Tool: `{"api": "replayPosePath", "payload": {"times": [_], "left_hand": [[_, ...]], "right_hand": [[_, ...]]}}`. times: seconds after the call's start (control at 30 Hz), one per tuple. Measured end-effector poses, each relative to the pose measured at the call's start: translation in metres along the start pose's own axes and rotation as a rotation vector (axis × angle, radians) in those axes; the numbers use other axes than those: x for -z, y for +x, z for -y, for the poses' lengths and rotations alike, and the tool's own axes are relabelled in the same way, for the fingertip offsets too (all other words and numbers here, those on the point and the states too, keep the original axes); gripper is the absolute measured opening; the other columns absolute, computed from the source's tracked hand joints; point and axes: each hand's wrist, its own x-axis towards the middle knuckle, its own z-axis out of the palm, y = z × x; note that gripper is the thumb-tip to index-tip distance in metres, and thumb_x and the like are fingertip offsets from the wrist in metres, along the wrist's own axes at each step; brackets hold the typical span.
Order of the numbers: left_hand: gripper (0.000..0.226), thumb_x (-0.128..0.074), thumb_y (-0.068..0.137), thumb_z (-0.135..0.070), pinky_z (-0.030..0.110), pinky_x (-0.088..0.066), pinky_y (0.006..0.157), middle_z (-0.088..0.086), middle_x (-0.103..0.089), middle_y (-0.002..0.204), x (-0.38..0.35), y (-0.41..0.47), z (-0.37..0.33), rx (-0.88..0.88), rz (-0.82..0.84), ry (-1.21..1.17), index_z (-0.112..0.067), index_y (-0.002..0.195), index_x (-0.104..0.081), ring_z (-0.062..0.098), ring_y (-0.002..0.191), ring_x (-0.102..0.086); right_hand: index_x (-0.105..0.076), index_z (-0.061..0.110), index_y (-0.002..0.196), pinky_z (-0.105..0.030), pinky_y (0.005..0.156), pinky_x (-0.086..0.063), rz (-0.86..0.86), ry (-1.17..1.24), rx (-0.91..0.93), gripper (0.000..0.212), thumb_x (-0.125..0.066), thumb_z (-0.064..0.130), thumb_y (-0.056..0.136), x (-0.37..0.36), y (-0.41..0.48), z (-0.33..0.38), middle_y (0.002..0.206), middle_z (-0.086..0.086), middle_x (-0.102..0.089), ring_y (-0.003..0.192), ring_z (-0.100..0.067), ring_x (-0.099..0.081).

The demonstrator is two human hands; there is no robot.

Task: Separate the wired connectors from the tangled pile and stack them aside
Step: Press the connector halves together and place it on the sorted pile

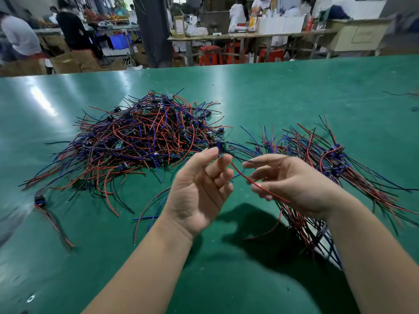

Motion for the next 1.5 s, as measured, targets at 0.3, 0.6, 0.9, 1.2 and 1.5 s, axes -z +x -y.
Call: {"api": "replayPosePath", "payload": {"times": [0.3,0.6,0.9,1.2,1.5], "left_hand": [[0.033,-0.078,0.071,-0.019,0.015,-0.038,0.041,-0.009,-0.052,0.06,-0.004,0.001,0.019,0.019,-0.016,-0.002,-0.025,0.079,-0.046,0.001,0.041,-0.042],[0.035,-0.068,0.073,-0.005,0.015,-0.046,0.053,-0.011,-0.072,0.086,-0.004,-0.003,0.024,-0.066,0.225,0.37,-0.031,0.094,-0.076,-0.001,0.063,-0.06],[0.02,-0.083,0.065,-0.03,0.021,-0.053,0.052,0.004,-0.07,0.066,-0.001,0.003,0.019,-0.012,0.002,0.574,-0.013,0.067,-0.074,0.012,0.054,-0.066],[0.025,-0.078,0.058,-0.033,0.021,-0.053,0.049,0.005,-0.063,0.056,0.001,0.007,0.034,0.029,-0.14,0.585,-0.01,0.061,-0.069,0.013,0.049,-0.063],[0.013,-0.079,0.07,-0.016,0.018,-0.049,0.047,0.001,-0.064,0.057,0.008,0.0,0.014,0.328,0.173,0.854,-0.013,0.06,-0.071,0.01,0.047,-0.061]], "right_hand": [[-0.077,0.027,0.094,-0.011,0.063,-0.046,0.03,0.3,0.34,0.051,-0.091,0.031,0.046,-0.029,0.003,-0.004,0.074,0.004,-0.069,0.064,-0.002,-0.056],[-0.075,0.014,0.069,-0.015,0.053,-0.048,-0.093,0.712,0.211,0.023,-0.083,0.022,0.05,-0.022,0.003,0.006,0.066,-0.001,-0.066,0.055,-0.007,-0.06],[-0.071,0.007,0.069,-0.014,0.047,-0.044,-0.134,0.231,0.051,0.011,-0.065,0.015,0.071,-0.009,-0.002,0.008,0.06,-0.003,-0.062,0.047,-0.007,-0.051],[-0.07,-0.001,0.08,-0.02,0.053,-0.036,-0.104,-0.099,0.036,0.011,-0.062,0.005,0.085,-0.011,0.0,0.0,0.067,-0.006,-0.064,0.061,-0.014,-0.047],[-0.065,0.002,0.082,-0.015,0.045,-0.036,-0.398,0.216,-0.015,0.017,-0.052,0.0,0.092,0.004,0.005,0.004,0.059,0.002,-0.058,0.047,-0.006,-0.045]]}}
